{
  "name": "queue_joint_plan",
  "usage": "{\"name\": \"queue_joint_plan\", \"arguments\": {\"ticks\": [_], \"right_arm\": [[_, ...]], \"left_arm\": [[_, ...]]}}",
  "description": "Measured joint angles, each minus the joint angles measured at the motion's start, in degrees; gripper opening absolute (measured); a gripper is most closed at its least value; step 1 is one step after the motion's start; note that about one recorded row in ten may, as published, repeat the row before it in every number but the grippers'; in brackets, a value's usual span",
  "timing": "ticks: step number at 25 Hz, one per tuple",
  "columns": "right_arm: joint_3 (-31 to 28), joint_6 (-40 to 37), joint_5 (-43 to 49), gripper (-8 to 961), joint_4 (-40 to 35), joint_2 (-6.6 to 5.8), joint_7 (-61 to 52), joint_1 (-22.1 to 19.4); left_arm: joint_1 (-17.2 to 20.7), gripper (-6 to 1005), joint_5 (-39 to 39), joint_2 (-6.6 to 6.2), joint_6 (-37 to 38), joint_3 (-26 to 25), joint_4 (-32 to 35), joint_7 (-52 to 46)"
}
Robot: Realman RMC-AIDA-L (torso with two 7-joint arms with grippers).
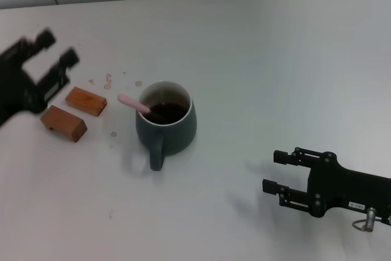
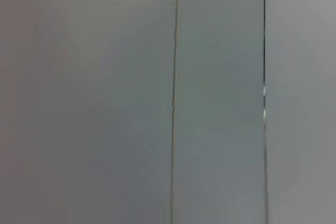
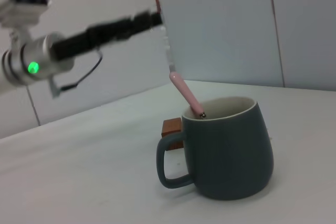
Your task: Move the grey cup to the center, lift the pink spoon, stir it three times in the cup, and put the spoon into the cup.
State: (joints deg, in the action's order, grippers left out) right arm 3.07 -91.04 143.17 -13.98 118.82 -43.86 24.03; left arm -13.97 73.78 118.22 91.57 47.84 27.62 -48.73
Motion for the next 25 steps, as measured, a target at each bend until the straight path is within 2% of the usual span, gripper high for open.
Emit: {"name": "queue_joint_plan", "arguments": {"ticks": [1,2,3,7,8,11,14,25], "right_arm": [[0.00,-0.03,0.00,657,0.00,0.00,0.05,-0.04],[0.00,-0.03,0.00,657,0.00,0.00,0.09,-0.09],[0.00,-0.02,-0.02,657,0.01,0.00,0.19,-0.22],[0.00,-0.03,-0.10,657,0.01,0.00,0.23,-0.29],[0.00,-0.09,-0.14,657,0.01,0.00,0.24,-0.26],[0.00,-0.18,-0.16,657,0.01,0.00,0.32,-0.21],[0.00,-0.25,-0.35,657,0.01,0.07,0.80,-0.15],[-0.09,-0.29,-1.67,657,0.55,0.31,3.02,-0.31]], "left_arm": [[1.13,523,-0.09,-0.03,0.72,-0.34,-2.19,4.12],[1.13,532,-0.09,-0.03,0.72,-0.34,-2.19,4.12],[3.32,542,-0.18,-0.09,1.70,-1.71,-6.13,9.02],[5.11,580,0.22,-0.33,2.33,-2.56,-8.31,10.38],[6.76,589,1.79,-0.68,2.49,-2.45,-8.82,10.65],[8.32,618,4.64,-0.98,2.33,-2.36,-9.57,10.83],[9.05,814,6.85,-1.17,2.37,-2.32,-10.50,10.97],[9.74,825,10.82,-0.89,1.84,-2.54,-11.60,11.88]]}}
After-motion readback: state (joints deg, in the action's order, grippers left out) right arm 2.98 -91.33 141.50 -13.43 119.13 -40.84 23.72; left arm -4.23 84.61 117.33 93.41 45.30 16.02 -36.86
